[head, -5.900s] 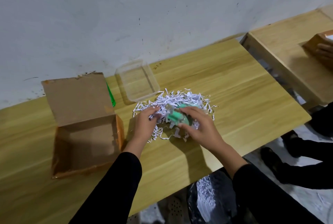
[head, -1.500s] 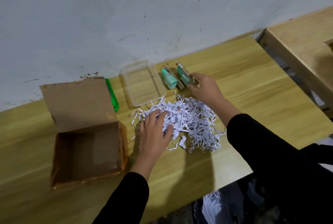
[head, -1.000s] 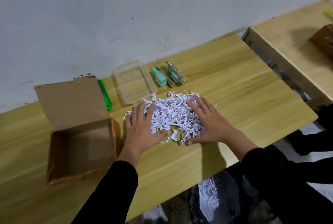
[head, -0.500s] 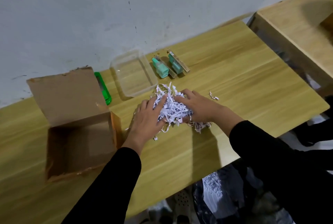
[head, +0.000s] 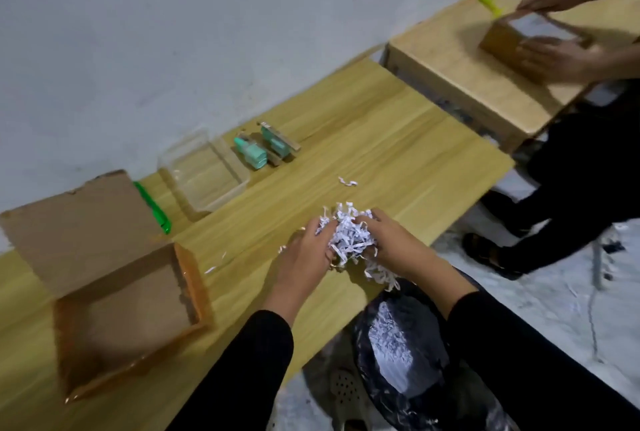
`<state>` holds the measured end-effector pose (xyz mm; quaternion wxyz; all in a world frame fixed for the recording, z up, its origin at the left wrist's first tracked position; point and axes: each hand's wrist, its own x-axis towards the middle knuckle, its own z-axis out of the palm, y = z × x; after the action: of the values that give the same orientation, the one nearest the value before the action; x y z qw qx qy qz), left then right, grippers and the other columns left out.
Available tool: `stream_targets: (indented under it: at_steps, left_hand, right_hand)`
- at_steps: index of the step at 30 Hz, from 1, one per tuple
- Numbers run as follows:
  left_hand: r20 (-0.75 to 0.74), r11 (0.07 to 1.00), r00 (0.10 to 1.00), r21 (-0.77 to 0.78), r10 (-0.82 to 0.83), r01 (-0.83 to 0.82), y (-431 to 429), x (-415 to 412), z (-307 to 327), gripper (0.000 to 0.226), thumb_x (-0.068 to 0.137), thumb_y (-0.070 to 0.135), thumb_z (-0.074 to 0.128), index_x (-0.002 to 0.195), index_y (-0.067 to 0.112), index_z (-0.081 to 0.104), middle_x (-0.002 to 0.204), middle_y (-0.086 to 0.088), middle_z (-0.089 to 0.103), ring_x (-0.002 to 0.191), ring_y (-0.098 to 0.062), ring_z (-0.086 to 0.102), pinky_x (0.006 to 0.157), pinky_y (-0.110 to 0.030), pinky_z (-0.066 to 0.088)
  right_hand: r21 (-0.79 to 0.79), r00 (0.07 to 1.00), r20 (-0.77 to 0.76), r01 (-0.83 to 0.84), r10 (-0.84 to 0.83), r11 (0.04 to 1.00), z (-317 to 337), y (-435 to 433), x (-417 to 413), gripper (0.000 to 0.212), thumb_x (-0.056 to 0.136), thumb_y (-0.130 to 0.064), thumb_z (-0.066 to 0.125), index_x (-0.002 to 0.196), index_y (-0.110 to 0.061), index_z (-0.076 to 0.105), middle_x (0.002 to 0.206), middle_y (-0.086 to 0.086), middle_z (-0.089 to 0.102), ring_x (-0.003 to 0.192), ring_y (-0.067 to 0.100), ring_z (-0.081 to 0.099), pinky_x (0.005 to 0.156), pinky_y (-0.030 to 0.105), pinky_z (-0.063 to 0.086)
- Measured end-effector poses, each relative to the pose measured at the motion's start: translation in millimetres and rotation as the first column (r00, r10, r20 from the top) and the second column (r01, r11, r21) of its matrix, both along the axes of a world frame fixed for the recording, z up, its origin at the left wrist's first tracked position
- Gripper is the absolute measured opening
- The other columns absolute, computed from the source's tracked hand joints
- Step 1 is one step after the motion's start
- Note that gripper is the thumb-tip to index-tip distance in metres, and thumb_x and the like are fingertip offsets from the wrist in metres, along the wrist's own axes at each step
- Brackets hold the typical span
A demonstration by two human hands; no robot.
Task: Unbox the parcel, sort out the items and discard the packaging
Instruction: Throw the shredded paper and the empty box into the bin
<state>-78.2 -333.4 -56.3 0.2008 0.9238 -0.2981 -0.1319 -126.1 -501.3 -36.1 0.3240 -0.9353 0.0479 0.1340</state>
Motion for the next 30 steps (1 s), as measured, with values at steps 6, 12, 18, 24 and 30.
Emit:
stream_targets:
  at_steps: [6,12,18,24,30]
  left_hand:
    - [-0.061,0.952,0.95,-0.039,-0.305,0.303,-88,-55,5,0.048,0.091,0.014,0.044,0.137,0.021,0.035,0.123,-0.007,0.042,0.088,-0.026,0.053,0.063,-0.032,0.037]
    - [-0.148,0.883,0.878,0.045,-0.456,0.466,-153,-131,-35,0.053,0.09,0.024,0.05,0.139,0.017,0.031,0.132,-0.01,0.039,0.118,-0.032,0.045,0.091,-0.043,0.043]
    - [-0.371,0.838,0.824,0.178,-0.429,0.516,-169,-161,-69,0.069,0.088,0.033,0.054,0.145,0.021,0.017,0.147,-0.01,0.024,0.13,-0.033,0.031,0.105,-0.047,0.033]
    - [-0.344,0.806,0.796,0.156,-0.497,0.571,-169,-152,-68,0.058,0.091,0.039,0.05,0.141,0.017,0.029,0.138,-0.005,0.035,0.125,-0.028,0.039,0.102,-0.044,0.037]
    - [-0.268,0.898,0.864,-0.012,-0.427,0.44,-163,-122,-27,0.043,0.095,0.033,0.044,0.133,0.014,0.043,0.134,-0.003,0.046,0.121,-0.022,0.047,0.099,-0.04,0.042]
  right_hand:
    - [-0.098,0.93,-0.011,0.365,-0.368,0.926,-6,-62,-107,0.053,0.081,-0.005,0.058,0.128,-0.02,0.041,0.122,0.009,0.039,0.101,0.027,0.051,0.082,0.037,0.046]
    - [-0.041,0.767,-0.118,0.631,-0.63,0.775,-49,-88,-209,0.063,0.079,-0.011,0.063,0.134,-0.024,0.035,0.13,0.008,0.032,0.105,0.026,0.05,0.092,0.036,0.045]
    - [0.004,0.69,-0.279,0.697,-0.668,0.717,-77,-91,-248,0.079,0.077,-0.02,0.069,0.142,-0.023,0.026,0.132,0.013,0.035,0.122,0.031,0.039,0.103,0.039,0.038]
    - [0.008,0.709,-0.361,0.652,-0.606,0.758,-73,-97,-251,0.077,0.076,-0.02,0.072,0.142,-0.022,0.032,0.148,0.01,0.03,0.13,0.028,0.039,0.107,0.037,0.037]
    - [0.004,0.751,-0.144,0.651,-0.644,0.759,-29,-104,-206,0.054,0.084,-0.015,0.062,0.135,-0.013,0.044,0.141,0.01,0.045,0.129,0.024,0.042,0.105,0.029,0.033]
